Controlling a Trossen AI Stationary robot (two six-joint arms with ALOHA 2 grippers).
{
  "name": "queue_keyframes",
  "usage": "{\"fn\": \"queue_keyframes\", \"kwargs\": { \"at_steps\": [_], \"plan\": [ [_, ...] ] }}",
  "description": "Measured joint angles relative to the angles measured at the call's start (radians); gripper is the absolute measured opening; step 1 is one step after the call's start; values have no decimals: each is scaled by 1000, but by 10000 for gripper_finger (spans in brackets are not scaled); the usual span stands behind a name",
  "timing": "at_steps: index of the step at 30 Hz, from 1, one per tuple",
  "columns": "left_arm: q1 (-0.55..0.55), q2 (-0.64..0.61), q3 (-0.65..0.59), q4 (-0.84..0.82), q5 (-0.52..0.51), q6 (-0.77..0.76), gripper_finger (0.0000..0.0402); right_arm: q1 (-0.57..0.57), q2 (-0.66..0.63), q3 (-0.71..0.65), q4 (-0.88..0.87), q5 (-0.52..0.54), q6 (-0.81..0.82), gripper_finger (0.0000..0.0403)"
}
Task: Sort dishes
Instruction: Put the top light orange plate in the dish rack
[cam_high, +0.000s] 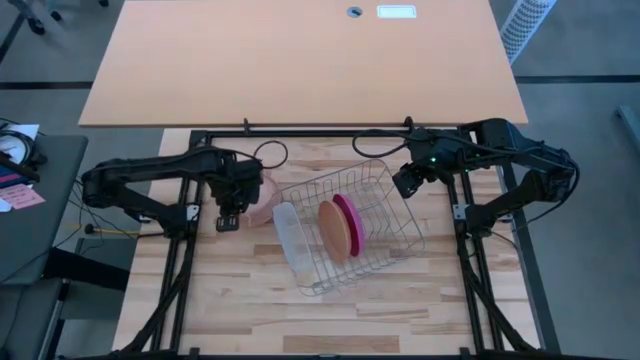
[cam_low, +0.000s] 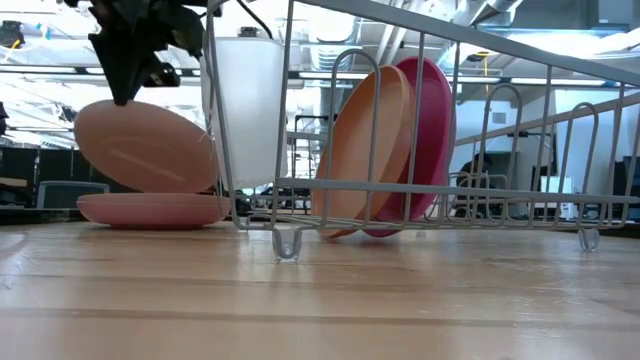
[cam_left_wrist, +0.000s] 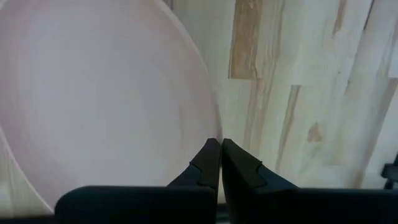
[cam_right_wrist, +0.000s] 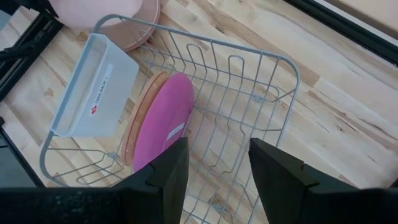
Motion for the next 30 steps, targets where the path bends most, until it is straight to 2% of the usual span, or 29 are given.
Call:
{"fn": "queue_keyframes", "kwargs": {
  "at_steps": [5,19,30],
  "plan": [
    [26,0,32,-46,-18,-33,0,0,0,0,0,0,3,175],
    [129,0,90,-36,-16,-128,0,0,0,0,52,0,80,176],
    [174,-4,143,9,19,-263,0,0,-8,0,51,0,95,176]
  ]
}}
